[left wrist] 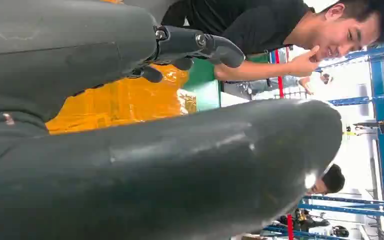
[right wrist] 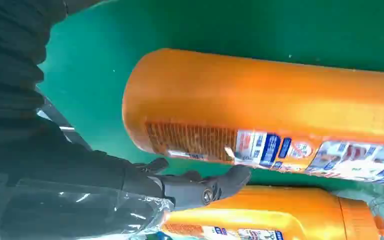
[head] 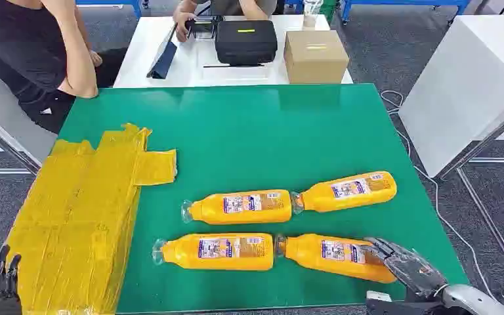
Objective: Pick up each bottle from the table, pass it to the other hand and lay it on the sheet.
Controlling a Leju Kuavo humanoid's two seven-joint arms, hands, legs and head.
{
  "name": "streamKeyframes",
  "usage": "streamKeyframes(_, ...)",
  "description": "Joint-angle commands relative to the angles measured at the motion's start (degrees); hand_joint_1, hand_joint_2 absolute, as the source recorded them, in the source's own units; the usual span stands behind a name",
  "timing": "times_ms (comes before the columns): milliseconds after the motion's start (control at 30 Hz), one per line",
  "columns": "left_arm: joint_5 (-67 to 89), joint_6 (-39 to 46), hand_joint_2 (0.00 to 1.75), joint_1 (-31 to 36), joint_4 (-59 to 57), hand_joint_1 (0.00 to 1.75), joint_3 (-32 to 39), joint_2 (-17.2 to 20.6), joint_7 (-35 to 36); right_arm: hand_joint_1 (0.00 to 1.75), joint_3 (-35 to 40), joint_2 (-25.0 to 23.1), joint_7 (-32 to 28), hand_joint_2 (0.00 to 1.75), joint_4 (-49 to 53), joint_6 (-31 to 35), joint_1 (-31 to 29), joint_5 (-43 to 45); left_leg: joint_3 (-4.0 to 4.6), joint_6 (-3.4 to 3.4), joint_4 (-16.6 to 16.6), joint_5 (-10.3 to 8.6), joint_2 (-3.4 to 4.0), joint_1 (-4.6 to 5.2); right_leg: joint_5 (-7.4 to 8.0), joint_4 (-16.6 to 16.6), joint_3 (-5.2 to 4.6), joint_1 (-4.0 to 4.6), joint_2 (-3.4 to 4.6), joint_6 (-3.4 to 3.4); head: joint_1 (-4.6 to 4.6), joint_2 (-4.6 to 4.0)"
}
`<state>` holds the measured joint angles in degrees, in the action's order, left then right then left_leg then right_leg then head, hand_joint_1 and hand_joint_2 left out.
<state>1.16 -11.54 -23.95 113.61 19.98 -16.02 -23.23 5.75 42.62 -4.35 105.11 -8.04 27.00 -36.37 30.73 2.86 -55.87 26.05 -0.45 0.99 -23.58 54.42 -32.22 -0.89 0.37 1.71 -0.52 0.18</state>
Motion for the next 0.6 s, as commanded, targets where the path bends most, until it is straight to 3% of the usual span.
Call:
streamKeyframes(33, -0.17, -0.26, 0.00, 0.08, -2.10, 0.00, -0.74, 1.58, 0.20, 0.00, -0.08, -2.93, 0.33, 1.75, -2.15, 0.18, -1.62, -0.50, -0.10, -0.12, 0.06, 0.03, 0.00, -0.05, -0.02, -0.08, 0.11, 0.05, -0.03, -0.06, 0.00, 0.00)
streamKeyframes(100, -0.07, -0.48, 0.00, 0.36, -2.83, 0.00, -1.21, 2.17, 0.13, 0.07, -0.67, -4.06, 1.20, 1.75, -2.65, 0.13, -1.62, -1.32, -0.15, -0.18, 0.08, 0.05, 0.00, -0.07, -0.04, -0.11, 0.17, 0.07, -0.05, -0.08, 0.00, 0.00)
streamKeyframes(133, -0.10, -0.26, 0.00, 0.75, -3.19, 0.00, -1.44, 2.33, 0.17, 1.47, -0.87, -4.59, 1.47, 1.75, -2.67, 0.13, -1.64, -1.78, -0.11, -0.15, 0.08, 0.03, 0.00, -0.07, -0.02, -0.11, 0.14, 0.07, -0.05, -0.07, 0.00, 0.00)
streamKeyframes(167, -0.28, 0.14, 0.00, 1.32, -3.60, 0.00, -2.02, 2.77, 0.34, 1.73, -1.31, -5.43, 2.23, 1.75, -2.72, 0.08, -1.61, -2.90, -0.16, -0.22, 0.09, 0.05, -0.02, -0.10, -0.04, -0.13, 0.19, 0.09, -0.08, -0.10, 0.00, 0.00)
streamKeyframes(300, -0.89, 1.95, 0.00, 3.06, -4.48, 0.00, -3.65, 4.11, 1.36, 1.62, -1.49, -7.20, 3.41, 1.75, -2.89, -0.56, -2.10, -5.84, -0.12, -0.18, 0.11, -0.01, -0.09, -0.06, -0.02, -0.13, 0.14, 0.06, -0.14, -0.07, 0.02, 0.00)
streamKeyframes(333, -0.94, 2.16, 0.00, 3.13, -4.51, 0.00, -3.86, 4.18, 1.46, 1.69, -1.28, -7.50, 3.73, 1.75, -3.11, -0.60, -2.32, -6.83, -0.09, -0.13, 0.08, -0.01, -0.07, -0.07, -0.01, -0.12, 0.11, 0.07, -0.11, -0.05, -0.02, 0.00)
streamKeyframes(367, -0.94, 2.19, 0.00, 3.18, -4.57, 0.00, -4.14, 4.33, 1.55, 1.64, -1.03, -7.88, 4.04, 1.75, -3.46, -0.63, -2.57, -7.50, -0.15, -0.23, 0.10, 0.01, -0.09, -0.11, -0.03, -0.16, 0.19, 0.11, -0.16, -0.10, 0.00, 0.00)
streamKeyframes(400, -0.99, 2.32, 0.00, 3.24, -4.89, 0.00, -4.79, 4.78, 1.68, 1.71, -0.97, -8.73, 4.58, 1.75, -3.85, -0.76, -2.50, -8.38, -0.15, -0.19, 0.10, 0.01, -0.07, -0.11, -0.02, -0.16, 0.18, 0.11, -0.13, -0.08, -0.02, 0.00)
streamKeyframes(600, -1.26, 3.58, 0.00, 5.96, -7.63, 0.00, -7.72, 6.76, 1.98, 1.73, -1.72, -10.61, 6.42, 1.75, -2.48, 0.13, 0.74, -10.58, -0.27, -0.20, 0.11, -0.03, -0.13, -0.11, -0.03, -0.17, 0.29, 0.12, -0.22, -0.08, -0.02, 0.00)
